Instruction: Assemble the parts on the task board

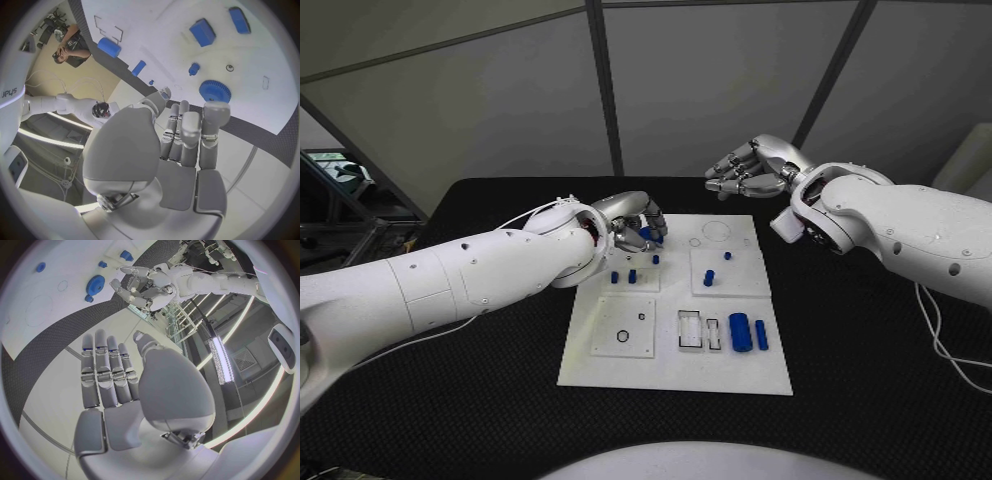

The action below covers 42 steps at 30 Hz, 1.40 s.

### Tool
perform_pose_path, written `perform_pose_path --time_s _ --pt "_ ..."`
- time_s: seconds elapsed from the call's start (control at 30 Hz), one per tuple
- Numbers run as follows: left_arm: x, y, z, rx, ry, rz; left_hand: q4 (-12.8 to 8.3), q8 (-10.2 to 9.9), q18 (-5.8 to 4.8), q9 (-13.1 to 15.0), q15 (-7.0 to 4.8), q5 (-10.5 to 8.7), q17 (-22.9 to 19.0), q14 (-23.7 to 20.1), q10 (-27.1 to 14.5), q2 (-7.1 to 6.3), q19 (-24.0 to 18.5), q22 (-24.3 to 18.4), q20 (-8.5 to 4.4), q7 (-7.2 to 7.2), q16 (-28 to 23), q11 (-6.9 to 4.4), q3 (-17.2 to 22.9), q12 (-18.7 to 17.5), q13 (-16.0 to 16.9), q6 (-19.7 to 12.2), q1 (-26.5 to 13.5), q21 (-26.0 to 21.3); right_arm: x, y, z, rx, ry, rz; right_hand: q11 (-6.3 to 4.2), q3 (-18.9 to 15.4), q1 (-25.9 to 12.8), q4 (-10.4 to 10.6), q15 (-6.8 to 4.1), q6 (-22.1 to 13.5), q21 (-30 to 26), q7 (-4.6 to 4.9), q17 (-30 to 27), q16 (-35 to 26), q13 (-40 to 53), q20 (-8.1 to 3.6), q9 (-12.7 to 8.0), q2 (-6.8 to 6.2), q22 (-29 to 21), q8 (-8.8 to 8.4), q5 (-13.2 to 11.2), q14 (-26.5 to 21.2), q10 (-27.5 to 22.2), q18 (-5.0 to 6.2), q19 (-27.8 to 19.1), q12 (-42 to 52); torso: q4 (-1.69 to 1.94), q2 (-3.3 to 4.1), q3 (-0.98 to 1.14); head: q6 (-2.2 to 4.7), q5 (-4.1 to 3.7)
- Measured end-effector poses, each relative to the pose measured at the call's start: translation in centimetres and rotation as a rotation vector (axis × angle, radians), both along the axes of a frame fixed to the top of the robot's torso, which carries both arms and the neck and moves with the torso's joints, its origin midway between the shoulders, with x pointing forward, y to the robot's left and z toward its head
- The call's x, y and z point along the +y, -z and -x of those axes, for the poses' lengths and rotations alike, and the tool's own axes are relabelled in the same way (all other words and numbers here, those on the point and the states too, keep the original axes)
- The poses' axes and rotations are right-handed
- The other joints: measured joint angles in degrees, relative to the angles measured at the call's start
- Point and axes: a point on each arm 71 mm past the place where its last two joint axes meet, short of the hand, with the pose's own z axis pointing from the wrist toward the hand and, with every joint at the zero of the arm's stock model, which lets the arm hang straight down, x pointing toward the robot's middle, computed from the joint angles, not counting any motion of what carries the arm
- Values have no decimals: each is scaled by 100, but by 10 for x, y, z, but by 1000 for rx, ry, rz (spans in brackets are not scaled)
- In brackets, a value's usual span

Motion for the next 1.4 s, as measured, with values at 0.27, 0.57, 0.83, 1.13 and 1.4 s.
perform_pose_path --time_s 0.27,0.57,0.83,1.13,1.4 --pt "-7 7 -5 -31 45 -106 -36 -110 -23 -184 -75 0 206 300 215 -60 542 901 -68 -12 360 -71 37 -173 -241 131 -61 974 1 0 0 0 -1 0 0 0 0 0 0 0 0 0 0 0 0 0 0 0 0 0 0 0 0 1 0 0 4 -1 -2 -7 -10" --pt "-13 11 -6 -18 67 -168 -52 -170 -23 -255 -116 0 237 383 314 -75 601 978 -129 -54 469 -113 53 -287 -351 274 -137 1082 2 0 0 0 -3 -1 0 0 0 0 0 0 0 0 0 0 0 0 0 0 1 0 0 0 0 0 0 0 8 -6 -2 -18 -20" --pt "-13 16 -8 12 70 -213 -52 -170 -22 -268 -116 0 237 383 334 -52 601 958 -129 -54 469 -133 53 -324 -371 274 -160 1049 2 0 0 0 -4 -1 0 0 0 0 0 0 0 0 1 0 0 0 0 0 1 0 0 0 0 0 0 0 14 -9 -2 -27 -31" --pt "-14 21 -9 34 66 -245 -107 -225 -22 -310 -116 0 187 383 458 -18 622 958 -150 -44 469 -133 187 -407 -440 366 -126 1049 3 0 0 0 -6 -2 0 0 0 0 0 0 0 0 1 0 -5 0 0 0 0 0 0 0 0 0 0 0 14 -9 0 -32 -34" --pt "-14 24 -11 38 65 -260 -162 -247 -21 -342 -116 0 156 382 550 17 642 969 -171 -44 492 -143 321 -466 -489 407 -91 1049 4 0 0 0 -6 -2 0 0 0 0 0 0 0 0 1 0 -5 0 0 0 -3 0 0 0 0 0 0 0 12 -8 2 -36 -38"
